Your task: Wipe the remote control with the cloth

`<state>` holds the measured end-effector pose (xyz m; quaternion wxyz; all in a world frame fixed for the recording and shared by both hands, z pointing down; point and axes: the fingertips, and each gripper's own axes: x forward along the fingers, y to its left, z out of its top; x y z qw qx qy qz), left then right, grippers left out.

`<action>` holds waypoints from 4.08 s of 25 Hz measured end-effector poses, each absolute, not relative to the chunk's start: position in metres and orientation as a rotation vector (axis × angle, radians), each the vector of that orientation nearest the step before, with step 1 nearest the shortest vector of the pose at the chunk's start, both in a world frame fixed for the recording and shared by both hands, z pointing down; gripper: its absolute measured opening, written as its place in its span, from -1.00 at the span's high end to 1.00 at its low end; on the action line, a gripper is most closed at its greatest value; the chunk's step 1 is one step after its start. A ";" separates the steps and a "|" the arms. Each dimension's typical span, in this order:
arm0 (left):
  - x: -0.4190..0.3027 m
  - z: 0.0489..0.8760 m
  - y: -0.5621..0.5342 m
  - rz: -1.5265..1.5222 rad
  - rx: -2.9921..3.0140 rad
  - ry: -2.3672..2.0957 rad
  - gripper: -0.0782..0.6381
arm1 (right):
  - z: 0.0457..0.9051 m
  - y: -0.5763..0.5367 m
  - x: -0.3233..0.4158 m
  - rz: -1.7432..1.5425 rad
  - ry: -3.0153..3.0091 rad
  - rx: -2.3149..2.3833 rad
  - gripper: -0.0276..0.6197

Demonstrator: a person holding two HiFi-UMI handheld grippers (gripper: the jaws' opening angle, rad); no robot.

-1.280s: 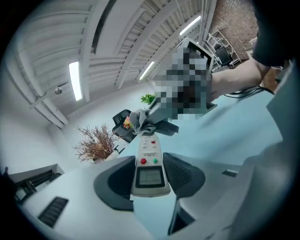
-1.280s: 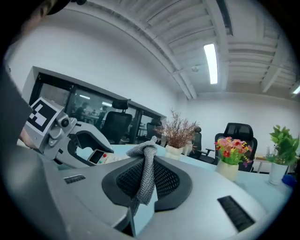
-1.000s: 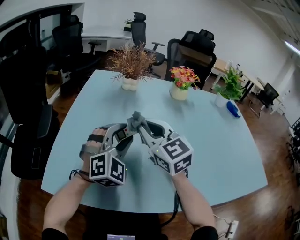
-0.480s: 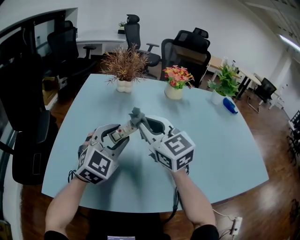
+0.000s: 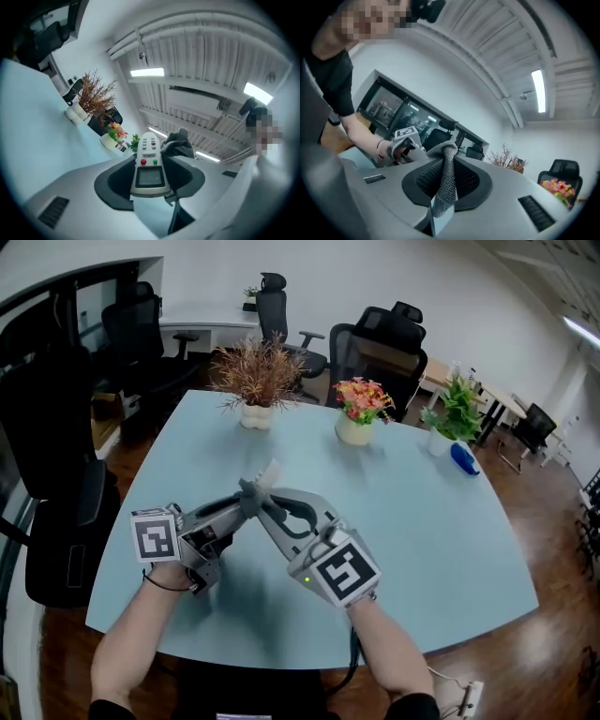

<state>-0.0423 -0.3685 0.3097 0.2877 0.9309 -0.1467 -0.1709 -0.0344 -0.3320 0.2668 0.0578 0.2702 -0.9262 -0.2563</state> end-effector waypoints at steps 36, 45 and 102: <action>-0.035 0.275 -0.341 -0.625 2.592 -0.181 0.26 | 0.286 -0.344 -0.024 -0.917 -2.437 0.945 0.82; -0.020 0.281 -0.329 -0.557 2.623 -0.102 0.27 | 0.227 -0.342 0.021 -0.762 -2.793 1.078 0.82; 0.006 0.350 -0.342 2.456 3.228 -2.189 0.26 | 0.302 -0.403 0.055 0.222 -2.738 1.094 0.83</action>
